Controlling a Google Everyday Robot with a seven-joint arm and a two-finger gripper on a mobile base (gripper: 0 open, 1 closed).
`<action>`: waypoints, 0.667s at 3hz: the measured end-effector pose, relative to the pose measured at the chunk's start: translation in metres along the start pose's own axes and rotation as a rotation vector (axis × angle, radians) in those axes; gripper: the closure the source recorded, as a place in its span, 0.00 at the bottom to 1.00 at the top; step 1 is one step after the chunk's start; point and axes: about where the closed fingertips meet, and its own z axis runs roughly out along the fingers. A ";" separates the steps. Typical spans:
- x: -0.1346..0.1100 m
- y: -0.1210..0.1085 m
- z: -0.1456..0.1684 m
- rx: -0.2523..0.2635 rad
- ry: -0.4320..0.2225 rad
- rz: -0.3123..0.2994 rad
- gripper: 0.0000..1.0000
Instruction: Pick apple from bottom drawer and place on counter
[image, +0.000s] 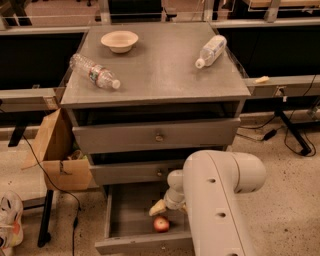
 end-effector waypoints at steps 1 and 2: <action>0.003 -0.002 0.011 -0.023 0.000 0.000 0.00; 0.020 0.016 0.037 -0.037 -0.001 -0.017 0.00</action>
Offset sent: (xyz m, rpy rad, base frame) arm -0.0452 0.0348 -0.0416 0.0551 -0.0097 0.0199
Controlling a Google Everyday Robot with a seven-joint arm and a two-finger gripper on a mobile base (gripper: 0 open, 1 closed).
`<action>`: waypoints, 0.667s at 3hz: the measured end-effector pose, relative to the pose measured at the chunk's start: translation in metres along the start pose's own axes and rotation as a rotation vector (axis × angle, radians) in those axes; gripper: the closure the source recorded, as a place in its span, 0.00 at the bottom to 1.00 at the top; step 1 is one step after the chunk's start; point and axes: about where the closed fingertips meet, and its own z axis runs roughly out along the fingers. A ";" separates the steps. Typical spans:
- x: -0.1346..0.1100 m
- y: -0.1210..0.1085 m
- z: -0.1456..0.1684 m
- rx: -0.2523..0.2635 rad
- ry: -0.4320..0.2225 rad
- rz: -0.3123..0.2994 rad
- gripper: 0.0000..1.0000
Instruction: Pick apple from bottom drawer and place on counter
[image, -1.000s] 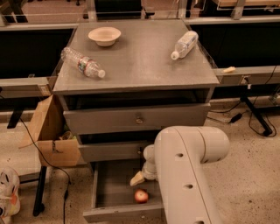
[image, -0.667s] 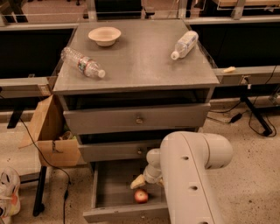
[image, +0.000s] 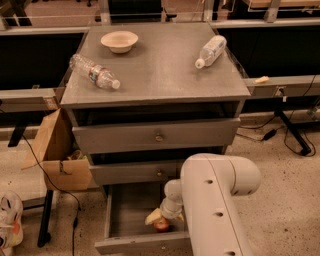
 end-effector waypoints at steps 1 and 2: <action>0.010 0.013 0.018 0.002 0.011 -0.005 0.00; 0.011 0.010 0.036 -0.010 0.019 0.025 0.00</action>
Offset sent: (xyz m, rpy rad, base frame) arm -0.0053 0.0193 -0.0497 0.0173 0.0262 -0.0669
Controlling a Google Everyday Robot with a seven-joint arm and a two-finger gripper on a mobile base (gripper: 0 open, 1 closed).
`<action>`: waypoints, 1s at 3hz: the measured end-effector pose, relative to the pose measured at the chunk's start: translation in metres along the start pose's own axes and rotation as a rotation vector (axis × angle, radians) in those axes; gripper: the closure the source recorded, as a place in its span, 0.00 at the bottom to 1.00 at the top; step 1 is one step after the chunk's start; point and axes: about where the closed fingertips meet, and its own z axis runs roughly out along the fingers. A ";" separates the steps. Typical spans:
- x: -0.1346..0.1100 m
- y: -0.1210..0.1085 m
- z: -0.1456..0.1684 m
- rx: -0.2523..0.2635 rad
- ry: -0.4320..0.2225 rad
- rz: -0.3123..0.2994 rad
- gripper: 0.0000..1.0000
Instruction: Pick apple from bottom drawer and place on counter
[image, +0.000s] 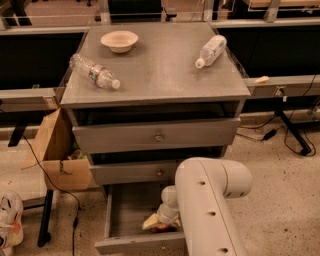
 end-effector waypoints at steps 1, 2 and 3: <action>-0.012 -0.006 0.016 -0.035 -0.002 0.038 0.00; -0.017 -0.006 0.019 -0.059 -0.008 0.050 0.00; -0.017 -0.006 0.017 -0.065 -0.012 0.055 0.26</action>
Offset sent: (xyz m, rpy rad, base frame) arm 0.0277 0.0029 -0.0312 0.0933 0.0086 -0.0865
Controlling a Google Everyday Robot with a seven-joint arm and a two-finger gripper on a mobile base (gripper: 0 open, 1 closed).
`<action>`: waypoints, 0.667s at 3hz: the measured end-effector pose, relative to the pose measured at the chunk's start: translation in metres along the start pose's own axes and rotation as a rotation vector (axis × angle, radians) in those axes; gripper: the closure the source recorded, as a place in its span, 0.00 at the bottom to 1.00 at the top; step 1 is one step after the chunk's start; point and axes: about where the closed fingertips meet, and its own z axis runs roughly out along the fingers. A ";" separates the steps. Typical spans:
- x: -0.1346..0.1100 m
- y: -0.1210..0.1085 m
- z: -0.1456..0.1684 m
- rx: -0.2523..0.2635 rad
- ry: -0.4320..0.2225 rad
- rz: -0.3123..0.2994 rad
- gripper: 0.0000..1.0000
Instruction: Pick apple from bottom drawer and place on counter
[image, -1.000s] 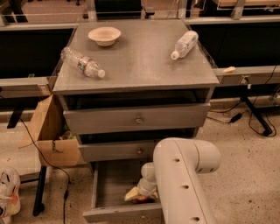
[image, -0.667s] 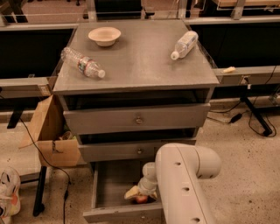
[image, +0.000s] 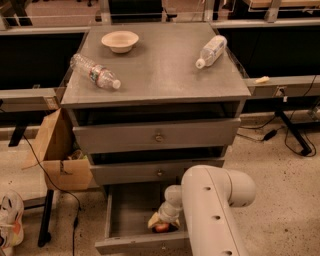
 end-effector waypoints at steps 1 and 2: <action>0.001 0.001 -0.006 -0.002 -0.002 0.002 0.50; 0.001 0.002 -0.007 -0.002 -0.002 0.002 0.72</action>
Offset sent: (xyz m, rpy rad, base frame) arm 0.0029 -0.0190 0.0016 0.0033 -0.0282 -0.0925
